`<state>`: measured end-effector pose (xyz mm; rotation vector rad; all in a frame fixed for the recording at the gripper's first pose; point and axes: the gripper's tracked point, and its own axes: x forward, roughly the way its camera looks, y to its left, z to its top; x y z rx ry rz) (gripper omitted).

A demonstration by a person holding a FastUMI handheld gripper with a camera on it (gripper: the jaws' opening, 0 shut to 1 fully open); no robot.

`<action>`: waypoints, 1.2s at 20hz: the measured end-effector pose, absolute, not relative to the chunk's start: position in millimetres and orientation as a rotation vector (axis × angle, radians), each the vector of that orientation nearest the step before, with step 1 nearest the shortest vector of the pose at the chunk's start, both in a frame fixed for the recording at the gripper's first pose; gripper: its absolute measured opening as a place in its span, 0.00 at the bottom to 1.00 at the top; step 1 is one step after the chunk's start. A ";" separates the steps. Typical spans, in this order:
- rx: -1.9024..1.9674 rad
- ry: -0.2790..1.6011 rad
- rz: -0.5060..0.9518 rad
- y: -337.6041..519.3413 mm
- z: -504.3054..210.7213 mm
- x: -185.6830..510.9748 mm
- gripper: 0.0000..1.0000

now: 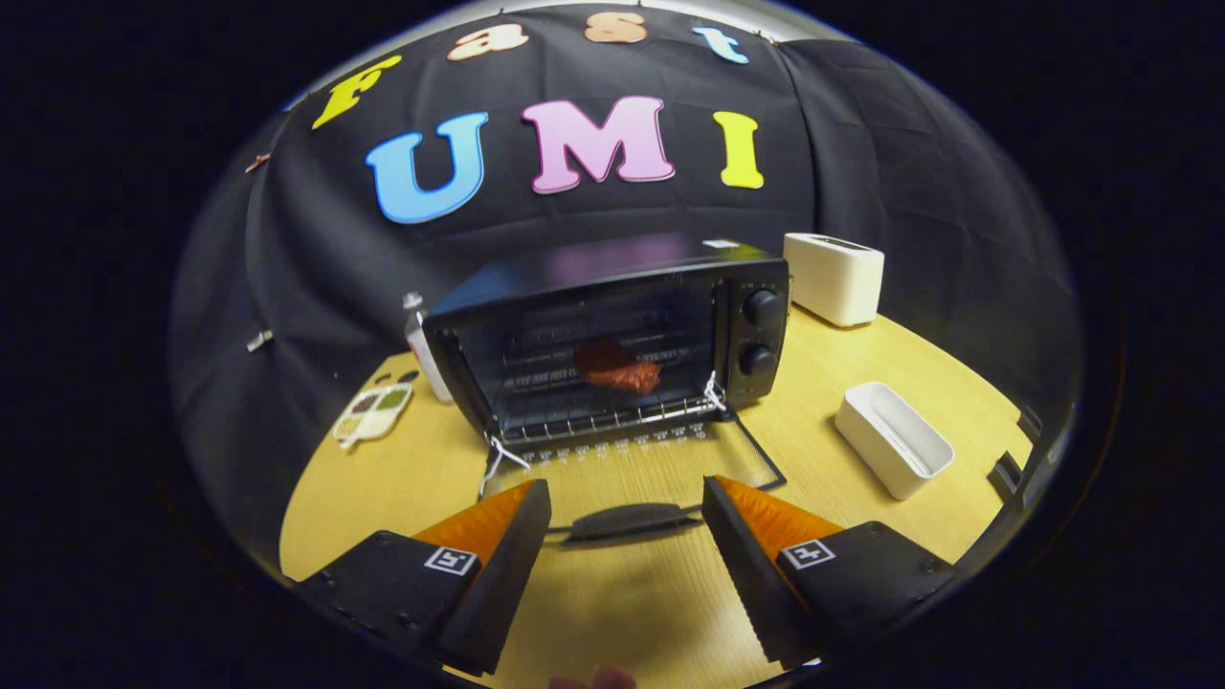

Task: Open the toaster oven, put the food inside, and close the toaster oven door.

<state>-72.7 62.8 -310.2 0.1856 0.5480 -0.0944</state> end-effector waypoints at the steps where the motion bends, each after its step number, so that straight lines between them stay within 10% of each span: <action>1: 0.180 0.572 -0.087 66.1 -322.3 -74.3 0.99; 24: 0.084 0.770 0.005 77.0 -401.3 -63.9 0.99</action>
